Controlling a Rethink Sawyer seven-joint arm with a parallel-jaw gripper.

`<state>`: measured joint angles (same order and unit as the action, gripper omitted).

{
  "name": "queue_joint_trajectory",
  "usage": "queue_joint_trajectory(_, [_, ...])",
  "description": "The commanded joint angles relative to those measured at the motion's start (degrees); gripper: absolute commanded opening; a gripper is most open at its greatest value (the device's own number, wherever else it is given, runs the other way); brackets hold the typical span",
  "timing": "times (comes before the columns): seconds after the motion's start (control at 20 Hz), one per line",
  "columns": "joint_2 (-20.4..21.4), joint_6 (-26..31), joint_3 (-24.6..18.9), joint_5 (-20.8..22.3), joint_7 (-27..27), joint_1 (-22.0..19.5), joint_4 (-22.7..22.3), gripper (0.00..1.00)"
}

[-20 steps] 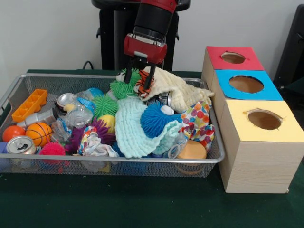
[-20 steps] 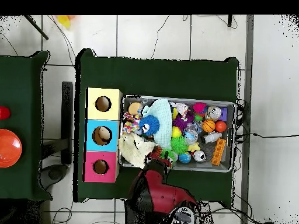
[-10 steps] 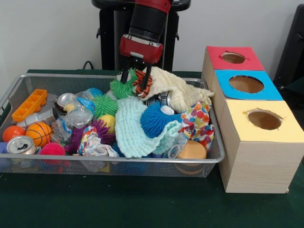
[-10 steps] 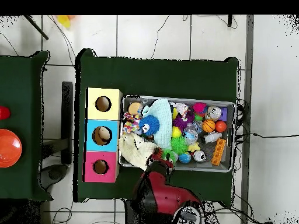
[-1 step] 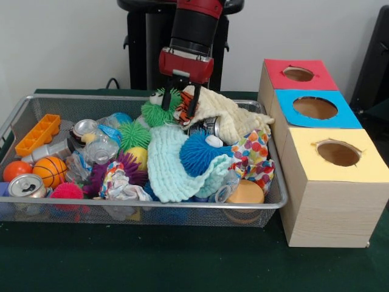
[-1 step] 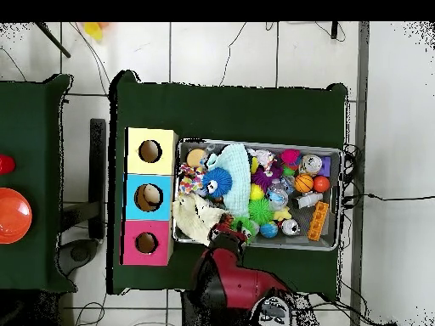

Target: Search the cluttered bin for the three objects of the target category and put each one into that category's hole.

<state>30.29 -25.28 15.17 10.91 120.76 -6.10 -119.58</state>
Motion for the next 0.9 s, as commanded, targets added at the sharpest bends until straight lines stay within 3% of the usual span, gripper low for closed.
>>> queue_joint_trajectory(0.05, [-1.1, -1.4, -8.8, 1.4, 9.5, -1.3, 2.5, 1.0])
queue_joint_trajectory(0.85, [0.3, 3.2, -10.7, 1.6, 8.4, -2.3, 0.0, 1.0])
queue_joint_trajectory(0.9, [0.4, 3.7, -10.6, 1.5, 8.1, -2.4, -0.1, 0.0])
